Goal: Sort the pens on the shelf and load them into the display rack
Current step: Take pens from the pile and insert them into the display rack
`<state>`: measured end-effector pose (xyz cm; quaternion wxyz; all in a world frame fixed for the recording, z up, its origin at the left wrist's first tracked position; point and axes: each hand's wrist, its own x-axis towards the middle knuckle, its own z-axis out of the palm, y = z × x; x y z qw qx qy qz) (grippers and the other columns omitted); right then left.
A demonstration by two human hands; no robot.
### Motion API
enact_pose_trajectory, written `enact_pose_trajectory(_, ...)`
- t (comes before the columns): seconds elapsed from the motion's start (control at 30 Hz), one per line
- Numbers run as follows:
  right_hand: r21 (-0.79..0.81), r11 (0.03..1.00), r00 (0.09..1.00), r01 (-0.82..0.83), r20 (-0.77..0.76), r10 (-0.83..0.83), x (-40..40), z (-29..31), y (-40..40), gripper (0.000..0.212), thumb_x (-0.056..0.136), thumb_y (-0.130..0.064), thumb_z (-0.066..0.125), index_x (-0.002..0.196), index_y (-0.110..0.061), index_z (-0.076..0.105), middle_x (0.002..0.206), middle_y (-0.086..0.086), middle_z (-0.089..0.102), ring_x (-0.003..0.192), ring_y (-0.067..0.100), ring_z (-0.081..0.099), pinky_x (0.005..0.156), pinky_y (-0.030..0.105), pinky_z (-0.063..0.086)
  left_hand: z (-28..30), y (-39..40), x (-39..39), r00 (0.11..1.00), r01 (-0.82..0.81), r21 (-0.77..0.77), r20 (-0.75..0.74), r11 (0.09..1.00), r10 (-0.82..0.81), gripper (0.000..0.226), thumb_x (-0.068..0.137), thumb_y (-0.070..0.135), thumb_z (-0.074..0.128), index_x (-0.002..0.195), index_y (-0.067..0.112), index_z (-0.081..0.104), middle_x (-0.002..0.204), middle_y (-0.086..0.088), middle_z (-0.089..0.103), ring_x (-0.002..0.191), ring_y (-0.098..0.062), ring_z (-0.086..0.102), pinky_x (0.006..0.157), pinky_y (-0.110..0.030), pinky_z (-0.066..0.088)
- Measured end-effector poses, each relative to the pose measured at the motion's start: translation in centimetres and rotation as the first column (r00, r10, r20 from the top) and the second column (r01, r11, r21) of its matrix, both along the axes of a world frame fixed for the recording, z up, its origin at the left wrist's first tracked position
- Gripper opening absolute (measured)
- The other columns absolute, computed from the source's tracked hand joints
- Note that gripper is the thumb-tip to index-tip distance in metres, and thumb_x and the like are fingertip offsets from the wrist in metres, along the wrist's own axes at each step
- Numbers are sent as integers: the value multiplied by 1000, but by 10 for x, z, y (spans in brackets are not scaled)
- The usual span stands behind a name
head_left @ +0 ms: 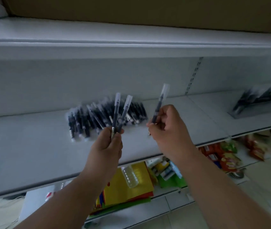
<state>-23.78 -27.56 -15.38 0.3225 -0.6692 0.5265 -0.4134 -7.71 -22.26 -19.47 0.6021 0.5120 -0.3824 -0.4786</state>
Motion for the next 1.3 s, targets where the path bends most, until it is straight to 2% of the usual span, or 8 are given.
enact_pose_trajectory(0.13,-78,991,993,107,57,-103,-82,10,20,19,92,-17,58,93,-32,47,85,7,66,69,26,61,65,49,55,-2,-12,-75,995,78,-26,67,997,-76,21,104,7,40,101,12,61,57,5,38,53,-12,32,53,-30,24)
enact_pose_trajectory(0.2,-126,978,986,165,42,-161,-129,14,30,7,97,-24,53,94,-27,49,82,6,66,61,24,59,59,48,53,-4,-16,-119,983,119,-41,149,992,-111,23,104,11,41,100,18,62,58,4,40,53,-14,33,49,-27,26)
enact_pose_trajectory(0.3,-171,958,972,231,6,-233,-205,20,45,15,101,-34,45,93,-22,50,79,-1,67,54,12,59,53,37,49,-1,-17,-192,964,183,-51,206,982,-169,24,104,18,41,96,28,62,59,0,42,52,-16,36,49,-29,30)
enact_pose_trajectory(0.57,-273,859,871,433,-117,-477,-384,23,70,9,98,-35,49,99,-29,56,81,-5,63,74,12,63,70,45,55,12,-9,-366,911,377,-29,192,926,-365,20,105,20,40,94,18,56,56,8,40,47,-7,33,43,-21,32)
enact_pose_trajectory(0.73,-218,852,869,476,-28,-494,-436,12,54,19,95,-27,60,104,-38,47,88,-11,65,80,10,68,72,48,59,13,-14,-409,912,358,-33,226,933,-342,26,104,17,41,79,16,47,56,3,39,47,-8,31,42,-19,31)
enact_pose_trajectory(0.87,-250,843,866,477,-30,-499,-457,4,23,7,95,-38,50,99,-34,46,84,-9,67,72,13,67,68,50,57,10,-42,-432,921,330,-51,238,943,-309,20,104,20,40,90,19,54,59,3,40,49,-9,33,44,-23,32)
enact_pose_trajectory(1.03,-259,869,894,422,-38,-446,-466,9,-25,20,98,-44,40,95,-27,52,79,-4,65,69,17,64,63,51,54,7,-90,-452,941,280,-95,225,955,-254,25,104,24,40,96,38,59,61,2,42,53,-12,36,51,-31,34)
enact_pose_trajectory(1.3,-227,889,898,399,-100,-428,-505,11,-83,7,95,-32,59,87,-32,60,72,-14,65,66,0,61,55,22,44,-1,-140,-485,958,231,-163,213,959,-194,26,105,21,40,98,37,60,61,9,42,55,-11,36,55,-30,33)
